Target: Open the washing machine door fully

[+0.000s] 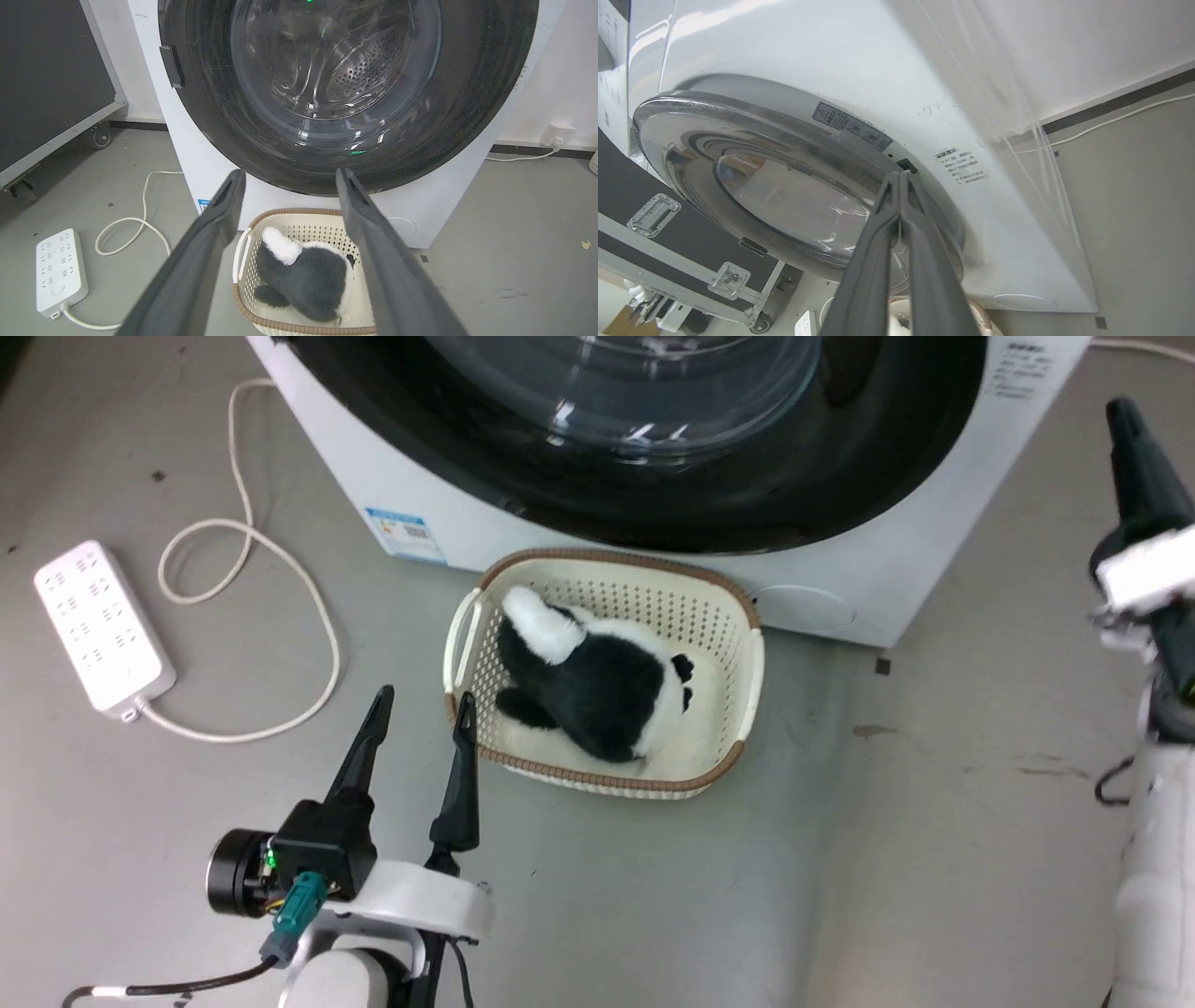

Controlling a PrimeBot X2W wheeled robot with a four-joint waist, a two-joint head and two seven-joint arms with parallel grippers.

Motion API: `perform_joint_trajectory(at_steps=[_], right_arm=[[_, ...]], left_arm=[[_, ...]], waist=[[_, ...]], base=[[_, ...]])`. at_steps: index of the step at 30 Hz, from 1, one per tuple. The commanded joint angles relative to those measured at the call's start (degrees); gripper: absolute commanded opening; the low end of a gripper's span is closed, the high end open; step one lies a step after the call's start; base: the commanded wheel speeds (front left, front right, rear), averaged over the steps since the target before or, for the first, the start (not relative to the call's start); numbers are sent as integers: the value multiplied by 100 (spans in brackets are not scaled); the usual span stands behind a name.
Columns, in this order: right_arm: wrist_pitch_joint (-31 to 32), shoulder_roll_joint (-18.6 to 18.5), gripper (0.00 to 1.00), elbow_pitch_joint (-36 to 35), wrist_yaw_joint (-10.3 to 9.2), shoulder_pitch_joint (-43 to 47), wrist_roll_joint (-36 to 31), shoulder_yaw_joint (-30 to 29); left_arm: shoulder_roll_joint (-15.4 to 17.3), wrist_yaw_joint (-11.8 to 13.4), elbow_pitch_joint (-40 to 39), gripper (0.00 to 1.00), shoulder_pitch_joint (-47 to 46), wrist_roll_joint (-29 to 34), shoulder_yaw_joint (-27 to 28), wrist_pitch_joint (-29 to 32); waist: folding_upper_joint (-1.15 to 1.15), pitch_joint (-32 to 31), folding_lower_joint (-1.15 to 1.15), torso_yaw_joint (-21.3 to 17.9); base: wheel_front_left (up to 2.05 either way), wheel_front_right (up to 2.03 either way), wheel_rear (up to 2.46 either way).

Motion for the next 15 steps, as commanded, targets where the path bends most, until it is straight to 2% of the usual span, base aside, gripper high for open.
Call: perform_joint_trajectory(at_steps=[1,7,15], right_arm=[[189,29,0,270,-3,-369,245,-177],[917,36,0,1118,-3,-1224,737,-625],[1637,-8,0,2061,-3,-2193,800,-1339]], left_arm=[[5,30,-14,100,-138,-49,-35,-75],[5,59,13,100,-239,-116,-149,-147],[5,122,38,100,-342,-212,-295,-243]], waist=[[0,106,-1,94],[0,257,-1,266],[0,416,-1,502]], base=[[0,0,0],[0,0,0],[0,0,0]])
